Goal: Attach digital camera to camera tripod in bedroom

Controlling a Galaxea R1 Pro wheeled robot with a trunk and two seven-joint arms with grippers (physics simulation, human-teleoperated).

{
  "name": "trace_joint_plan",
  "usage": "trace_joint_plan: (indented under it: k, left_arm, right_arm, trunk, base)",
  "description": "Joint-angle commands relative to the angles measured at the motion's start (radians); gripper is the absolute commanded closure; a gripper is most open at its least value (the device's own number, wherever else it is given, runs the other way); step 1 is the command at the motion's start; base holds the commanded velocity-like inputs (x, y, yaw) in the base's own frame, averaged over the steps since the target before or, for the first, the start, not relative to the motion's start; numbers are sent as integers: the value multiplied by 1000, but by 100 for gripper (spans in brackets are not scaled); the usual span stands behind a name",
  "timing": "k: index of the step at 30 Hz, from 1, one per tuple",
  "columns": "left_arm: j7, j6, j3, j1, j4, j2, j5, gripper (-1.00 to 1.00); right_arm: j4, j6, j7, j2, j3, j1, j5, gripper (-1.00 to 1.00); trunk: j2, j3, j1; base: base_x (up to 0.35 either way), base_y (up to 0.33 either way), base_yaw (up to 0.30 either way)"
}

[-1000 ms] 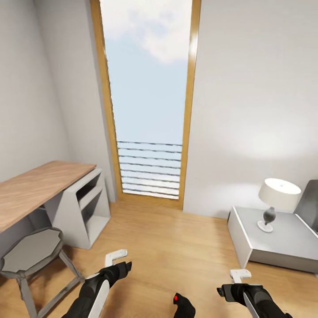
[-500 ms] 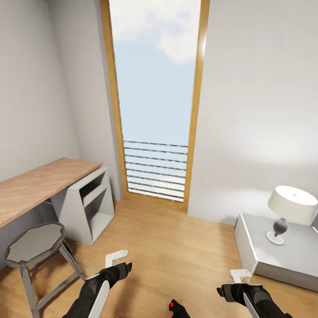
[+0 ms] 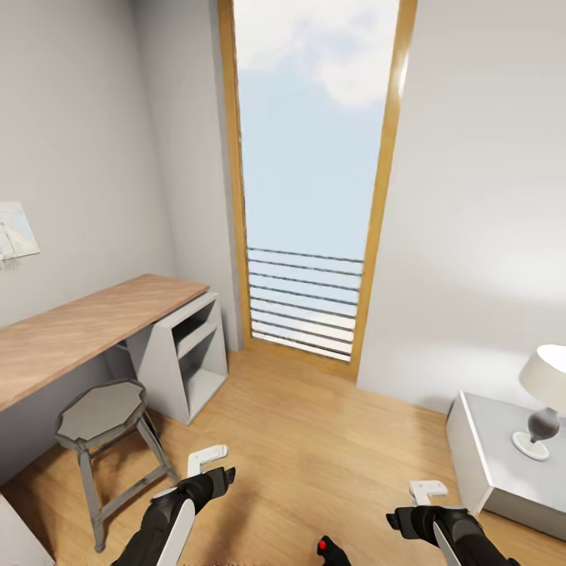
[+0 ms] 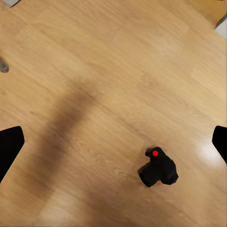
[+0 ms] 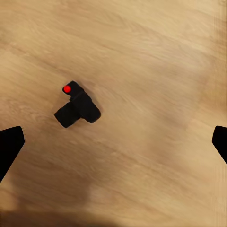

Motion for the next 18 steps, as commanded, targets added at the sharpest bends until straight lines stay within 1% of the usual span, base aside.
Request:
trace_joint_plan:
  k: [1,4,6,11,18]
  left_arm:
    - [9,4,-1,-1,-1,0,11,-100]
    - [9,4,-1,-1,-1,0,11,-100]
    - [9,4,0,-1,-1,0,10,-100]
    - [10,4,-1,-1,-1,0,3,-100]
    - [9,4,-1,-1,-1,0,-2,-100]
  right_arm:
    - [-1,5,3,0,0,0,-1,-100]
    - [-1,5,3,0,0,0,-1,-100]
    - [0,5,3,0,0,0,-1,-100]
    - [0,5,3,0,0,0,0,-100]
    - [11,5,2,5,2,-2,2,-100]
  trunk:
    - [-1,-2,0]
    - [-1,-6,0]
    - [-1,-8,0]
    - [-1,-13,0]
    - [-1,-19,0]
  base:
    - [0,-3,199]
    - [0,-26,198]
    - [0,-154,207]
    - [0,-274,219]
    - [0,-329,228]
